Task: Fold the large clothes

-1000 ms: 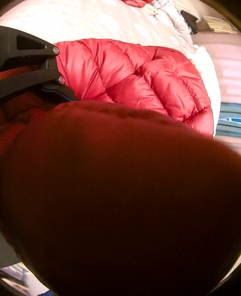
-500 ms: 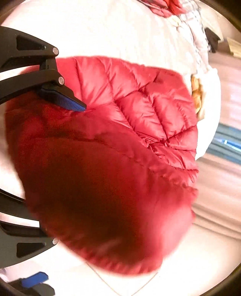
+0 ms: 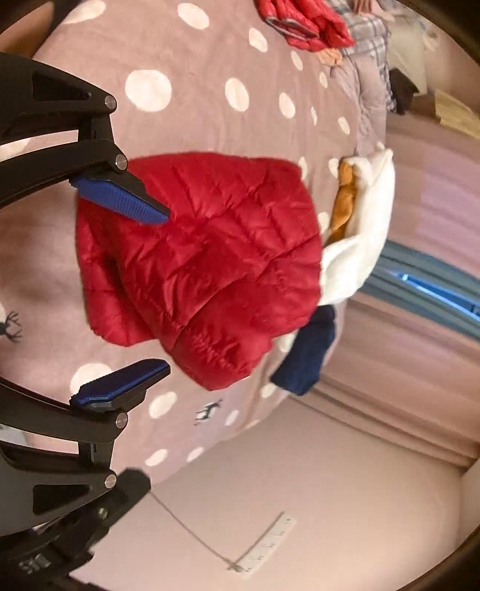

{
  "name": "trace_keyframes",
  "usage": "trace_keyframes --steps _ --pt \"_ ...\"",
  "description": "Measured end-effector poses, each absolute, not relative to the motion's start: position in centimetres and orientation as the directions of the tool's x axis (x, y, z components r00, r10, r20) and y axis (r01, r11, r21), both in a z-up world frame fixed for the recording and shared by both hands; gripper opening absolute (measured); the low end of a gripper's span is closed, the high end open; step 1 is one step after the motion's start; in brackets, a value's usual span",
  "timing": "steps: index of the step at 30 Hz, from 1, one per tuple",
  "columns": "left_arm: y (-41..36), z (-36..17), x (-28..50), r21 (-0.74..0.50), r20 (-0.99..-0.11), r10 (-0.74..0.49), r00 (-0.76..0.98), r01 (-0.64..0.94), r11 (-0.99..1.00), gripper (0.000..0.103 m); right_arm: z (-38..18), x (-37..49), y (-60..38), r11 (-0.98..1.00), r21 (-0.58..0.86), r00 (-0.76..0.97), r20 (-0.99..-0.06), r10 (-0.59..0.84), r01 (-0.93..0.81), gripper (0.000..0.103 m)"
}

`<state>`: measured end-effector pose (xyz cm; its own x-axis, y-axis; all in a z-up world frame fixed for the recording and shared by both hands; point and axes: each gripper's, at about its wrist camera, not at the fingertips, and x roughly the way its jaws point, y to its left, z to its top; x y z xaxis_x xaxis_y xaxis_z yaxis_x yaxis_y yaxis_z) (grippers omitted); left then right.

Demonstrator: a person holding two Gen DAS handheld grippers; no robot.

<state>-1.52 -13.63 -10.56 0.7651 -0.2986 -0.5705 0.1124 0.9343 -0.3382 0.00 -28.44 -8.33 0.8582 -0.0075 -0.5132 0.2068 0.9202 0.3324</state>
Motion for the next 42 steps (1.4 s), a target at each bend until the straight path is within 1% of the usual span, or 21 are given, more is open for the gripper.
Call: trace_keyframes --steps 3,5,6,8,10,13,14,16,18,19,20,21,24,26,30,34,39,41,42 --pt "-8.9 -11.8 6.7 -0.327 -0.576 -0.245 0.78 0.055 0.943 0.074 -8.3 0.9 -27.6 0.926 0.33 0.856 -0.517 0.017 0.181 0.091" --pt "-7.1 -11.8 6.7 -0.324 -0.579 -0.198 0.791 -0.001 0.946 0.073 -8.1 2.1 -27.0 0.93 0.334 0.858 -0.512 0.041 0.155 0.093" --pt "-6.4 -11.8 7.0 -0.325 -0.578 -0.181 0.796 -0.02 0.946 0.07 -7.9 2.8 -26.6 0.93 0.338 0.859 -0.51 0.053 0.143 0.096" --pt "-4.2 -12.1 7.3 -0.326 -0.585 -0.139 0.799 -0.074 0.942 0.068 -7.4 4.4 -25.7 0.93 0.353 0.864 -0.495 0.098 0.097 0.101" --pt "-3.0 -12.2 7.6 -0.329 -0.588 -0.12 0.8 -0.101 0.939 0.067 -7.1 6.6 -24.5 0.925 0.377 0.865 -0.477 0.157 0.041 0.101" --pt "-1.2 -12.6 8.5 -0.327 -0.591 -0.079 0.803 -0.149 0.933 0.067 -7.6 9.3 -23.3 0.921 0.387 0.845 -0.504 0.18 0.035 0.101" --pt "-0.8 -12.7 8.8 -0.323 -0.595 -0.067 0.801 -0.162 0.933 0.067 -7.8 9.9 -23.0 0.921 0.388 0.842 -0.506 0.187 0.029 0.099" --pt "-0.2 -13.0 9.4 -0.324 -0.605 -0.06 0.794 -0.176 0.93 0.067 -8.3 10.9 -22.3 0.922 0.387 0.838 -0.503 0.212 -0.001 0.088" --pt "0.3 -13.3 9.9 -0.328 -0.611 -0.059 0.79 -0.184 0.927 0.067 -9.0 11.6 -21.8 0.942 0.334 0.823 -0.545 0.16 0.038 0.054" --pt "0.4 -13.5 10.1 -0.325 -0.612 -0.055 0.789 -0.187 0.927 0.067 -9.3 11.7 -21.8 0.949 0.313 0.821 -0.553 0.142 0.047 0.048" --pt "0.4 -13.5 10.4 -0.323 -0.613 -0.052 0.788 -0.189 0.927 0.067 -9.5 11.6 -21.9 0.954 0.294 0.82 -0.559 0.121 0.06 0.038" --pt "0.5 -13.6 10.6 -0.323 -0.613 -0.051 0.788 -0.191 0.927 0.067 -9.6 11.6 -22.0 0.955 0.288 0.819 -0.563 0.11 0.069 0.033" --pt "0.5 -13.8 10.6 -0.348 -0.615 -0.074 0.785 -0.186 0.919 0.067 -9.7 11.3 -22.8 0.954 0.282 0.818 -0.57 0.083 0.099 0.029" --pt "0.2 -13.8 10.8 -0.361 -0.612 -0.091 0.786 -0.175 0.916 0.067 -9.7 11.3 -23.1 0.955 0.278 0.814 -0.575 0.08 0.102 0.028" --pt "-0.5 -13.8 10.9 -0.326 -0.616 -0.083 0.784 -0.157 0.932 0.067 -9.9 11.3 -23.3 0.958 0.262 0.805 -0.59 0.062 0.119 0.028" --pt "-0.4 -14.2 10.5 -0.34 -0.627 -0.112 0.771 -0.142 0.93 0.067 -10.9 11.3 -23.7 0.958 0.238 0.79 -0.613 0.023 0.157 0.028" --pt "0.2 -14.7 9.9 -0.339 -0.647 -0.117 0.754 -0.147 0.929 0.067 -14.0 11.6 -25.0 0.951 0.178 0.722 -0.689 -0.063 0.253 0.028" --pt "0.5 -14.9 10.1 -0.335 -0.65 -0.114 0.751 -0.148 0.931 0.067 -16.7 11.7 -25.9 0.939 0.183 0.672 -0.738 -0.064 0.29 0.029" --pt "0.6 -15.0 10.3 -0.328 -0.65 -0.11 0.752 -0.147 0.933 0.067 -17.6 11.5 -26.2 0.935 0.186 0.661 -0.748 -0.064 0.301 0.03"
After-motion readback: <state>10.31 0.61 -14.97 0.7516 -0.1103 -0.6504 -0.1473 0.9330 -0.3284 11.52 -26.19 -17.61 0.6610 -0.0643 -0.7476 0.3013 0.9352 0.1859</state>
